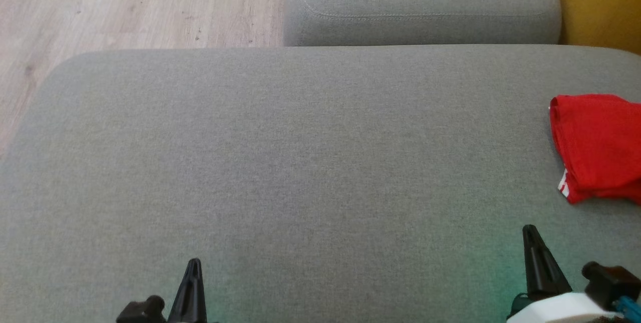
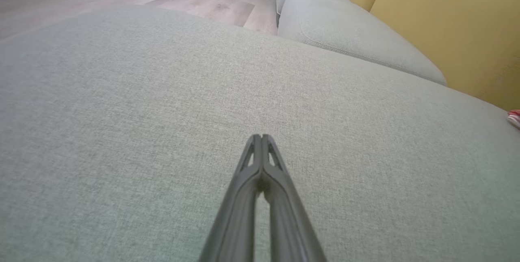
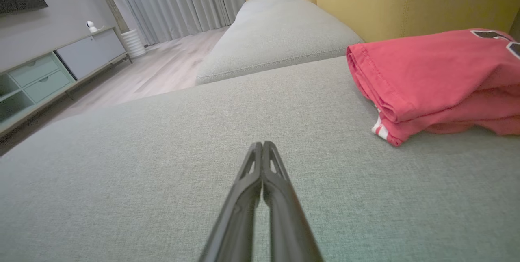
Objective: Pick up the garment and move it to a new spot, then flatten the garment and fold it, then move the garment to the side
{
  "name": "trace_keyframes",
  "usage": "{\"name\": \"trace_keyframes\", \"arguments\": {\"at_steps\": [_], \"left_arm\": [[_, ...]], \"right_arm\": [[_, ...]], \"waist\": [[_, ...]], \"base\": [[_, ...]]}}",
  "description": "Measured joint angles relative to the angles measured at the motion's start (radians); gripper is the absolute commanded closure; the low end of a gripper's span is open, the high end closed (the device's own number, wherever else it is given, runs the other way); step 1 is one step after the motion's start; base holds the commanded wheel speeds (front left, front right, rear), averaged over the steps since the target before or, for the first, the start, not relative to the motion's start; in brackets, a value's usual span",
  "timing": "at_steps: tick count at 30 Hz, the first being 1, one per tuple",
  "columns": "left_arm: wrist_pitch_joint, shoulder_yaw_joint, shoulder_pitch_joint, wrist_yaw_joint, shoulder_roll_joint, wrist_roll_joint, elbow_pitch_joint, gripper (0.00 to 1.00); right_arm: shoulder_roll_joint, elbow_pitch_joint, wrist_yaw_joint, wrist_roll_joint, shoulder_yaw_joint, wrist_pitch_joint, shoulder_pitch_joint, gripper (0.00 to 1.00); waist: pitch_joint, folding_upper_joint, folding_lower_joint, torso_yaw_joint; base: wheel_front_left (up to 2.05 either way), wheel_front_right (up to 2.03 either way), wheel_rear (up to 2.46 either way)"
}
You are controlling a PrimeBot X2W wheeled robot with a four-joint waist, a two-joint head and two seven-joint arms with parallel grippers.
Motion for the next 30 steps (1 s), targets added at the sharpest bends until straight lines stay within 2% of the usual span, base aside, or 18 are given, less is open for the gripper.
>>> {"name": "trace_keyframes", "arguments": {"at_steps": [30], "left_arm": [[0.069, 0.103, -0.026, -0.071, -0.032, -0.249, 0.007, 1.0]], "right_arm": [[-0.002, 0.032, 0.0, 0.341, -0.002, 0.041, -0.047, 1.0]], "waist": [[0.001, 0.0, 0.0, -0.019]], "base": [[0.0, 0.0, 0.0]]}}
